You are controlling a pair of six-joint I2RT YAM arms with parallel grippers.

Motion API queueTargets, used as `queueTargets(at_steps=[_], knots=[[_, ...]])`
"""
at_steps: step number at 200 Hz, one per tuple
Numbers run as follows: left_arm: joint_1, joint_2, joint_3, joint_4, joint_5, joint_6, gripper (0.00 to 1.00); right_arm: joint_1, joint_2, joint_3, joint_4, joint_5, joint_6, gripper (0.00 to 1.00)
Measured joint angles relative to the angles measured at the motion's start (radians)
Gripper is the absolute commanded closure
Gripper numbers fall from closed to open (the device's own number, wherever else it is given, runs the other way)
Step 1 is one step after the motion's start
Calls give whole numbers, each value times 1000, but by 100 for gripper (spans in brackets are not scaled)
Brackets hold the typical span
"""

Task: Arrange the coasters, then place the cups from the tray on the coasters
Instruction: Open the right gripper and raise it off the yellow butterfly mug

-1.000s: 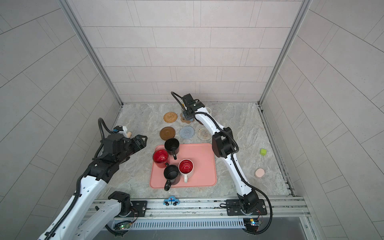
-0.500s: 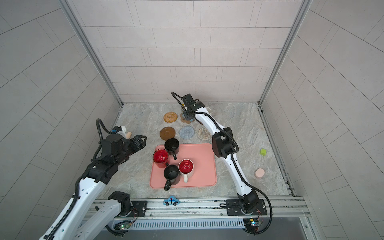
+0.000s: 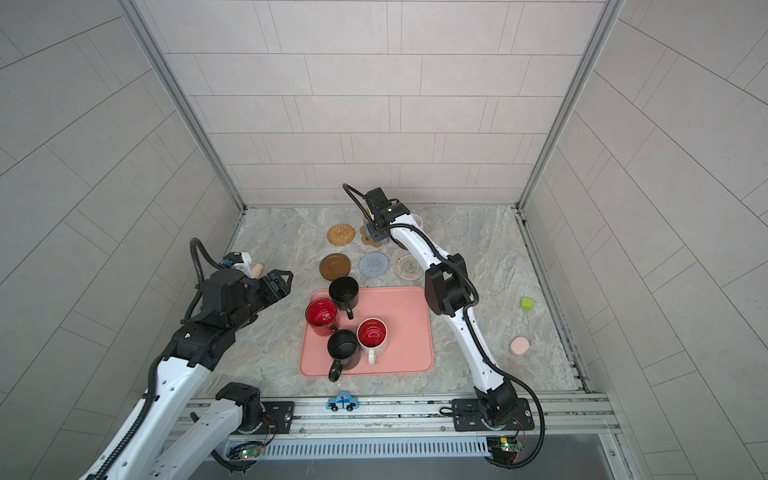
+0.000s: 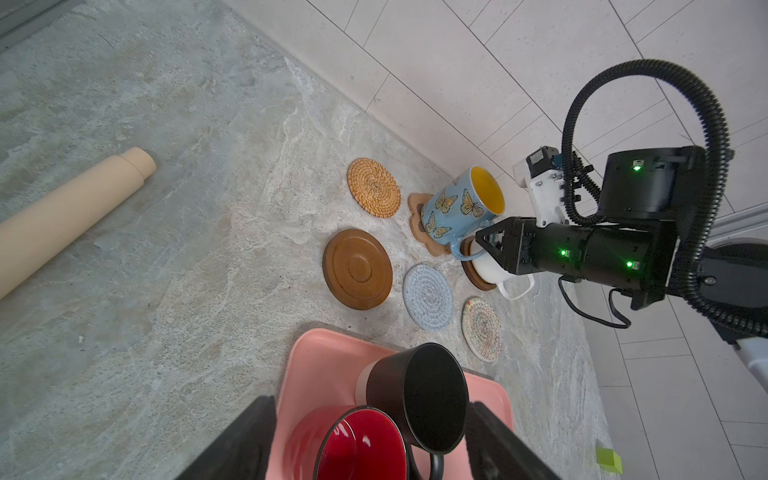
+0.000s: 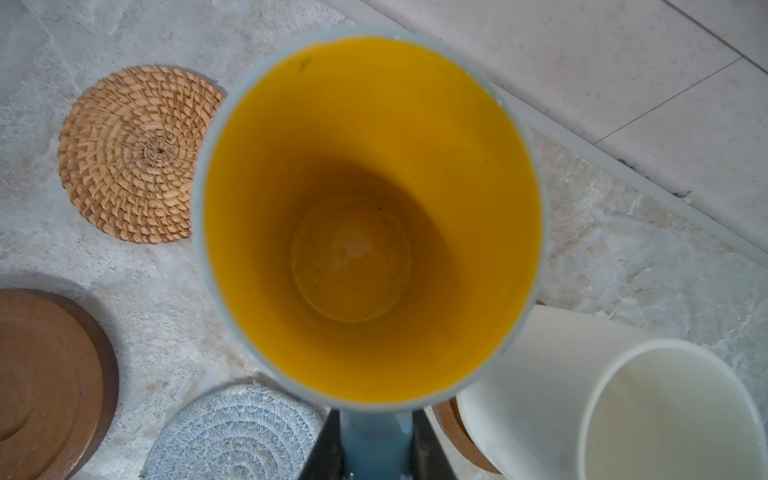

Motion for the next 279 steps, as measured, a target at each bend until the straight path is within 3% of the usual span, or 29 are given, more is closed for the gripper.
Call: queueTargets(at_steps=[34,145,210,279], knots=[[0,-5,0,0,0,0,21,0,-1,0,-6,1,5,71],[0,-7,0,-1,0,0,21,0,-43,-41,-22,2,7,60],[0,-7,1,-18,6,0,21,0,-214,-232,21,11,6,57],[-1,15,39,-65,32,8,23,0,-502,-507,107,51,19,56]])
